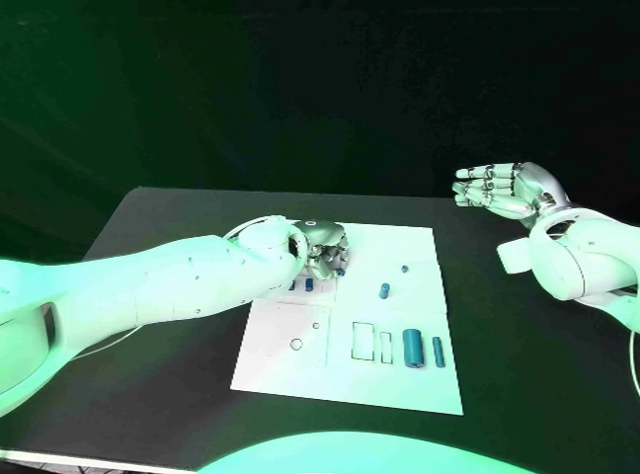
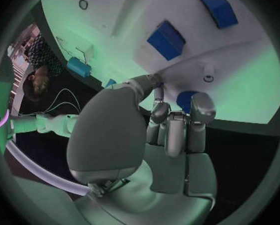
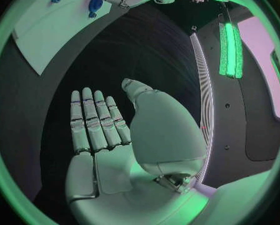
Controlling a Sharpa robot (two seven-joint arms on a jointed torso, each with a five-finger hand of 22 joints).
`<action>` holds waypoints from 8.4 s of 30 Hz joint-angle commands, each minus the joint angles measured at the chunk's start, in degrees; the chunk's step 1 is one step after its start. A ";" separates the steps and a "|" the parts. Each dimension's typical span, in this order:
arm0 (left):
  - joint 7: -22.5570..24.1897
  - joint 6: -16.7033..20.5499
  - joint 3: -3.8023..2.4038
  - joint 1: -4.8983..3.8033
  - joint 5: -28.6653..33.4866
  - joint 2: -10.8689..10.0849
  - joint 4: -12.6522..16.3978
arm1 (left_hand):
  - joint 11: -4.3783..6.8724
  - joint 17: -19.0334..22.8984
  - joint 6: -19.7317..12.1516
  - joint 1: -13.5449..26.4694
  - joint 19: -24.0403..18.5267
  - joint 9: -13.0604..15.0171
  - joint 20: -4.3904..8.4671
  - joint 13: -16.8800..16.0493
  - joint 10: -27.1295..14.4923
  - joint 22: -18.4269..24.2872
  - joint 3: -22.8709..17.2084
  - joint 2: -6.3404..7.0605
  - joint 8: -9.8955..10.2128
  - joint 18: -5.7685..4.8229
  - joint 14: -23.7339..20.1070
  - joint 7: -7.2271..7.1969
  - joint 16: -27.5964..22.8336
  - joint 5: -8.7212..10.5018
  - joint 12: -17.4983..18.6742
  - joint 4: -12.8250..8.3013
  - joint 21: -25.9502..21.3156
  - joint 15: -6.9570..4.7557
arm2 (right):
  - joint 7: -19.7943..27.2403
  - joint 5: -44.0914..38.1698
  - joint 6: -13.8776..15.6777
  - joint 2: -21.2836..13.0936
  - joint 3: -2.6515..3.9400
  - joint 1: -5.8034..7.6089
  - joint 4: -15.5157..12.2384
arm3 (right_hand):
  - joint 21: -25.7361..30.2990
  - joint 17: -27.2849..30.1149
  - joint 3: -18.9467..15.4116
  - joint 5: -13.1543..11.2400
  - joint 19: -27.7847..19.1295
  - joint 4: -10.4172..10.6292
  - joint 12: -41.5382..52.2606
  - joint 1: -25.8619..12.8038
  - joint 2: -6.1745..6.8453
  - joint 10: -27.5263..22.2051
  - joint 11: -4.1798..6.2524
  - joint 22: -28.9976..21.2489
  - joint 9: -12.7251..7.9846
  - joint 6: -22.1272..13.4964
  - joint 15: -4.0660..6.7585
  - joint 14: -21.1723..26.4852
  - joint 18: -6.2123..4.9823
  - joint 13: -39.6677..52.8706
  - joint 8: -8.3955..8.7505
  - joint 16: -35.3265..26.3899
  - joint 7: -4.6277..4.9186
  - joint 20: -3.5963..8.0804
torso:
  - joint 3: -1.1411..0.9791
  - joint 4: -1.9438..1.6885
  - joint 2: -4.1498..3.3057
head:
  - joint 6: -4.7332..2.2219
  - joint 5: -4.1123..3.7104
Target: Assemble the parts on the task board
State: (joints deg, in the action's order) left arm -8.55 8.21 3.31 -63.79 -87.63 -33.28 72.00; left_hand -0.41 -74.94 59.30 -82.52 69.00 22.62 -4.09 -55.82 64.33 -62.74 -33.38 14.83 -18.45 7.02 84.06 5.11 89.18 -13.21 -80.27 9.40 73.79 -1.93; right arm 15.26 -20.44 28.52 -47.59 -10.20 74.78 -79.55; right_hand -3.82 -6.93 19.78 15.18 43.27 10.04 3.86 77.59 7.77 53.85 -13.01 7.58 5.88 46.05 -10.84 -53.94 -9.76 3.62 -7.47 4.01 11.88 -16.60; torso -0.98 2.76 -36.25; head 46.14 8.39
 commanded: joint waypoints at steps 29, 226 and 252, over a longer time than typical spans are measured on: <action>-0.30 1.05 -2.60 0.15 4.44 -5.86 5.61 | 0.05 -6.65 0.33 0.44 0.50 0.60 0.21 0.04 0.36 -0.12 -0.74 -0.39 -0.16 -0.41 2.27 -0.09 0.33 -0.43 -0.08 -0.14 0.28 -0.59 | 0.69 -0.18 -0.63 -0.13 0.02 -0.02 0.01 | -0.22 0.08 0.01 -0.15 0.10 -0.08 -0.10 -0.20 -0.72 0.31 0.06 -0.12 -0.06 0.41 -0.02 -0.50 0.13 0.01 0.28 -0.15 4.43 0.03 | 0.04 -0.12 0.06 | -0.39 0.24; -2.76 -6.09 -2.67 -0.86 2.91 -9.24 4.64 | 0.25 -6.92 0.49 0.65 1.07 1.67 0.53 0.14 0.86 -0.79 -2.11 -0.36 -0.21 -0.58 2.45 -0.20 0.20 -0.19 0.33 -0.78 0.67 -0.84 | 0.56 -0.31 -0.48 -0.41 0.01 -0.07 -0.13 | -0.21 0.49 -0.10 -0.15 -0.09 -0.14 -0.17 -0.53 -0.63 0.20 0.03 -0.62 -0.20 0.44 -0.06 -0.39 0.16 -0.01 0.51 -0.23 4.45 0.02 | -0.02 -0.02 0.00 | 0.18 0.60; -2.38 -5.30 -2.67 -0.86 3.45 -9.35 5.18 | 0.23 -7.15 0.65 0.84 1.37 1.89 0.55 0.16 0.95 -1.16 -2.20 -0.45 -0.32 -0.67 2.56 -0.17 0.21 -0.17 0.39 -0.76 0.89 -0.82 | 0.65 -0.31 -0.43 -0.42 0.01 -0.06 -0.09 | -0.21 0.49 -0.10 -0.15 -0.09 -0.14 -0.17 -0.53 -0.63 0.20 0.03 -0.62 -0.20 0.44 -0.06 -0.39 0.16 -0.01 0.51 -0.23 4.45 0.02 | 0.01 0.00 0.01 | 0.07 0.57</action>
State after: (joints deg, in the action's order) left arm -11.93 2.73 0.62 -64.67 -84.80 -42.80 76.86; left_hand -0.23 -74.91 59.62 -81.81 70.03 24.34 -3.48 -55.68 64.91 -63.86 -35.28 14.77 -18.37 7.05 84.04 5.02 89.17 -13.21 -80.26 8.78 74.49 -2.34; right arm 15.23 -20.46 28.56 -48.00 -10.20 74.74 -79.57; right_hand -3.82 -6.50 19.78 15.18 43.27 10.04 3.86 77.29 7.46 53.85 -13.01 7.01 5.74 46.05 -10.84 -53.94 -9.76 3.62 -7.24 4.01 11.88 -16.60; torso -0.97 2.75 -36.23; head 46.21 8.99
